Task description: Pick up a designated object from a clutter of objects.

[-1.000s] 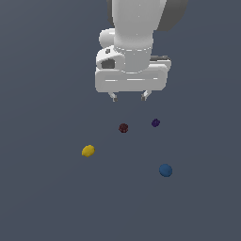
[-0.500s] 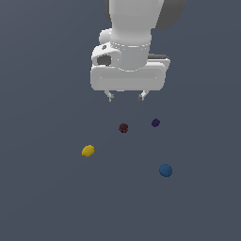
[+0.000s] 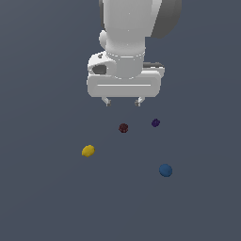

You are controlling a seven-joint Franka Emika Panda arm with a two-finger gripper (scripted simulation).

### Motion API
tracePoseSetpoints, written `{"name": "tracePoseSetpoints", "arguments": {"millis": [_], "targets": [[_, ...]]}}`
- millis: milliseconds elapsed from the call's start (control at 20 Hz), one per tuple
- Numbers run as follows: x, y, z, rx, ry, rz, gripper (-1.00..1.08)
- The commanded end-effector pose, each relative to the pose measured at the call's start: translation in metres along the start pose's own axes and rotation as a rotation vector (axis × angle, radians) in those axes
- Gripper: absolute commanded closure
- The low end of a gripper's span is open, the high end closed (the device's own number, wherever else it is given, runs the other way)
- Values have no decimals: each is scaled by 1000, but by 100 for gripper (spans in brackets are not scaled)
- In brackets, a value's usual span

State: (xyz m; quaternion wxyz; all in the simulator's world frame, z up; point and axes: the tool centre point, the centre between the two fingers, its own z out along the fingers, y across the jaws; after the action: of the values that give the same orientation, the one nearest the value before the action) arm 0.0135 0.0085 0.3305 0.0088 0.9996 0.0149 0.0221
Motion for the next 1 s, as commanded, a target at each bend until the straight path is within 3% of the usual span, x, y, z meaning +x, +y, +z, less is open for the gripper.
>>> {"name": "tracePoseSetpoints", "arguments": {"millis": [0,550,950], "targets": [[4,7,12,4,-3,9,-92],[26,72,114,26,-21,83,-92],[22,129,201,24,-36,147,-92]]}}
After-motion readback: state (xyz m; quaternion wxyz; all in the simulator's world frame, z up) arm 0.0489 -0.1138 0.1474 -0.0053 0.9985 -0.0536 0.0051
